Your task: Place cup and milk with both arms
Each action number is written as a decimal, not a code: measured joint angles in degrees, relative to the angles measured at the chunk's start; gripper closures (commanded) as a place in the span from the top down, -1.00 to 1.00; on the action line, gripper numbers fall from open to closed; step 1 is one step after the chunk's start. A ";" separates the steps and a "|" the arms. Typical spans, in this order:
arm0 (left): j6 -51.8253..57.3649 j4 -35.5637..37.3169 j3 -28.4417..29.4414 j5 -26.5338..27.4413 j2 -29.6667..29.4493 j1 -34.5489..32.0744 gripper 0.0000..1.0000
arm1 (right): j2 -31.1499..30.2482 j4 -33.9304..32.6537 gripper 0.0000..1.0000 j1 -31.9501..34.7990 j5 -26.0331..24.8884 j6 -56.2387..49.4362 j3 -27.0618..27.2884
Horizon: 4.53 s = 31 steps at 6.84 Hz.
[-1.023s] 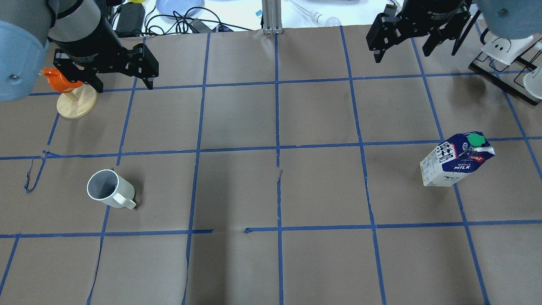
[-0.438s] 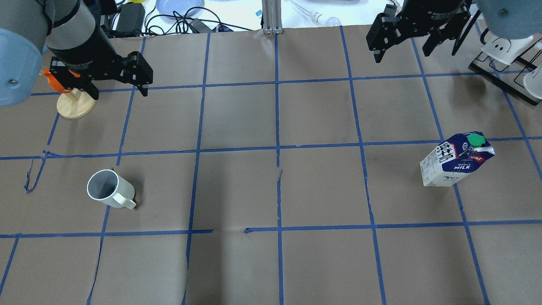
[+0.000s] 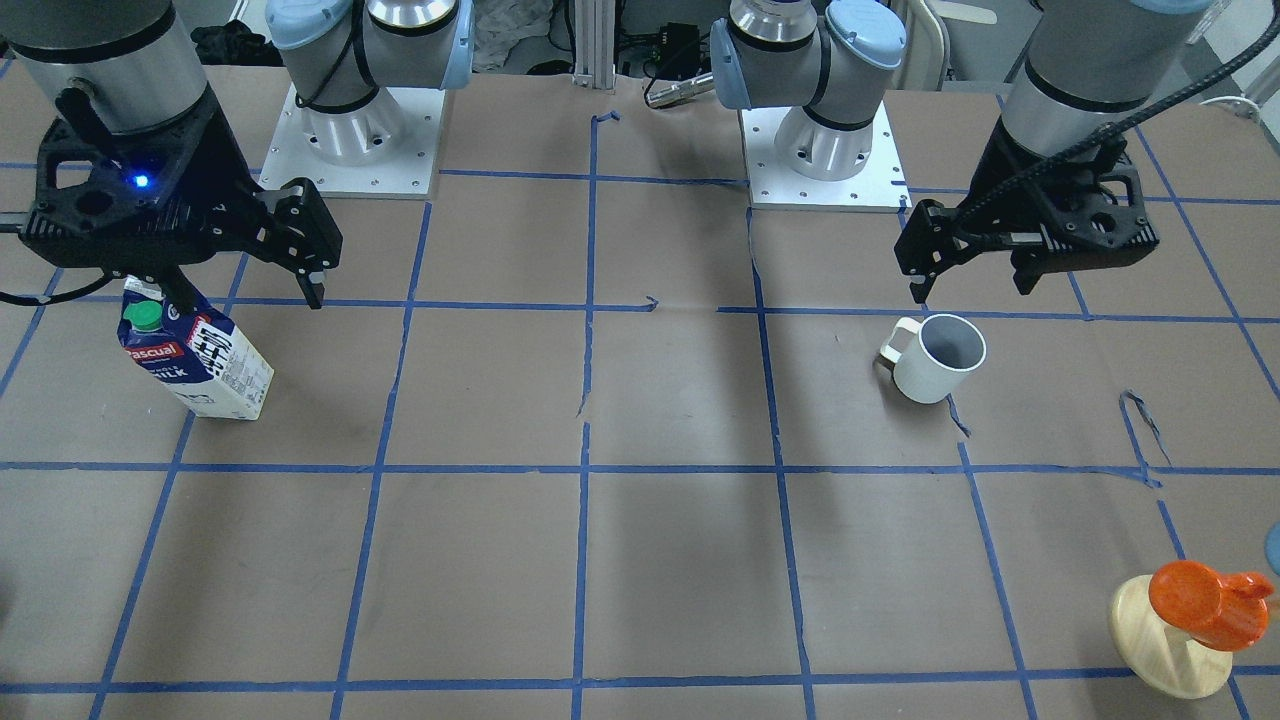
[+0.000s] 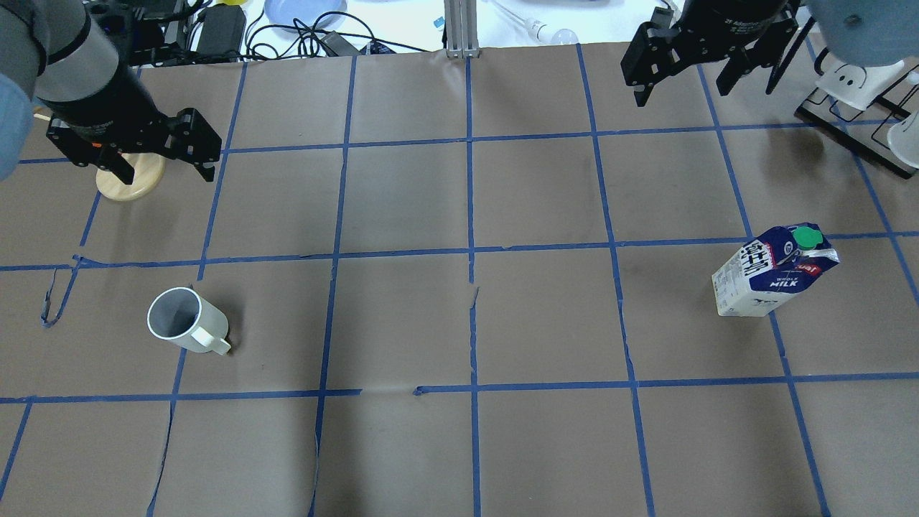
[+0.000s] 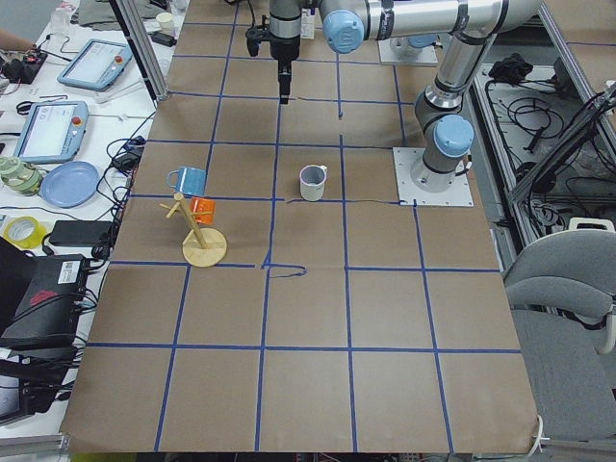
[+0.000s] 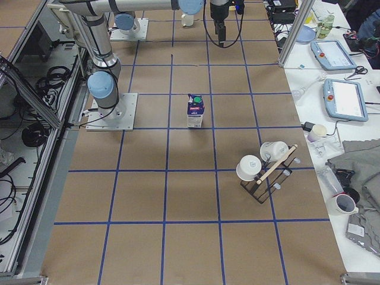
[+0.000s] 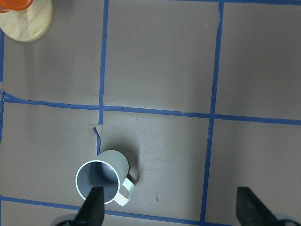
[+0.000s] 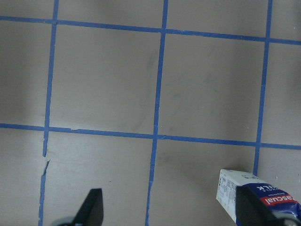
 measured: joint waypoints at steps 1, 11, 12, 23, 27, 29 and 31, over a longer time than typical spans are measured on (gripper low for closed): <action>2.75 -0.02 -1.40 -0.01 0.52 2.17 1.00 | 0.00 0.00 1.00 0.00 0.00 0.02 0.00; 18.30 21.79 -29.40 -0.63 0.37 22.35 0.33 | 0.00 -0.04 1.00 0.00 0.26 -0.02 0.00; 19.13 22.55 -29.81 -0.70 -0.49 23.65 0.28 | 0.00 -0.12 1.00 0.00 0.26 -0.02 0.00; 19.22 25.59 -28.60 -8.36 -3.92 23.77 -1.00 | 0.00 -0.26 1.00 -0.04 0.09 -0.02 0.00; 0.02 24.70 -21.48 -7.60 -2.68 8.30 -1.00 | 0.00 -0.37 1.00 -0.12 0.03 -0.02 0.00; -15.66 25.25 -16.83 -7.38 -5.79 -3.35 -1.00 | 0.00 -0.45 1.00 -0.16 -0.03 -0.01 0.00; -30.71 30.11 -12.46 -8.15 -11.17 -12.05 -1.00 | 0.00 -0.50 1.00 -0.10 -0.01 -0.02 0.00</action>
